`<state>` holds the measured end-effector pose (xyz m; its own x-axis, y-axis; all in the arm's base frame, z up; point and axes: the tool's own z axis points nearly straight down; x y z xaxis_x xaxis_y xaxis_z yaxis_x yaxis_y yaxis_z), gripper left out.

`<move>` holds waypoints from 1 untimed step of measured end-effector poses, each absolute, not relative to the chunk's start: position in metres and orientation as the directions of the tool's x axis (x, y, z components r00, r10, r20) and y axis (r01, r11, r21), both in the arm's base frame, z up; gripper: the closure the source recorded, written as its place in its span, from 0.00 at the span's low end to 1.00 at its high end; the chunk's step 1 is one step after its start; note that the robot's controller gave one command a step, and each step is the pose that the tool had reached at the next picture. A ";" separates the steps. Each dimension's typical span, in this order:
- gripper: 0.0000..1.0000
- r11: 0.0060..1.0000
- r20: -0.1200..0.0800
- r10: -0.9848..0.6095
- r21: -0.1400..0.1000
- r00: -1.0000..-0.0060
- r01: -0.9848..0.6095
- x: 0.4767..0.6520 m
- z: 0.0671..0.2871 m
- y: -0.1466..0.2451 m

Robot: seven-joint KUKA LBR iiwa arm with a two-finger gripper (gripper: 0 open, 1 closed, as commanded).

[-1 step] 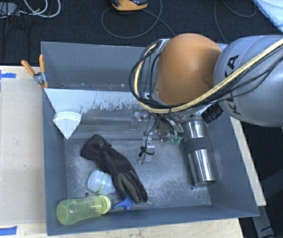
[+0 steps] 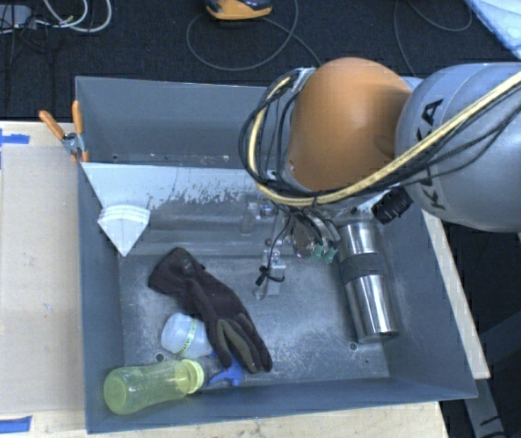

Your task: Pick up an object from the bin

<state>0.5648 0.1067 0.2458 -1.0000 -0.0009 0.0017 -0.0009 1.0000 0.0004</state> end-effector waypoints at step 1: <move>0.00 0.999 0.005 0.054 -0.001 -0.999 0.054 0.525 0.215 0.138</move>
Offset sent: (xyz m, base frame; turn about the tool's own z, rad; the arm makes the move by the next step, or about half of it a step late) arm -0.0435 0.0297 -0.0335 0.0545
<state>0.5245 0.1378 0.2155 -0.9985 0.0540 0.0047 0.0540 0.9985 -0.0010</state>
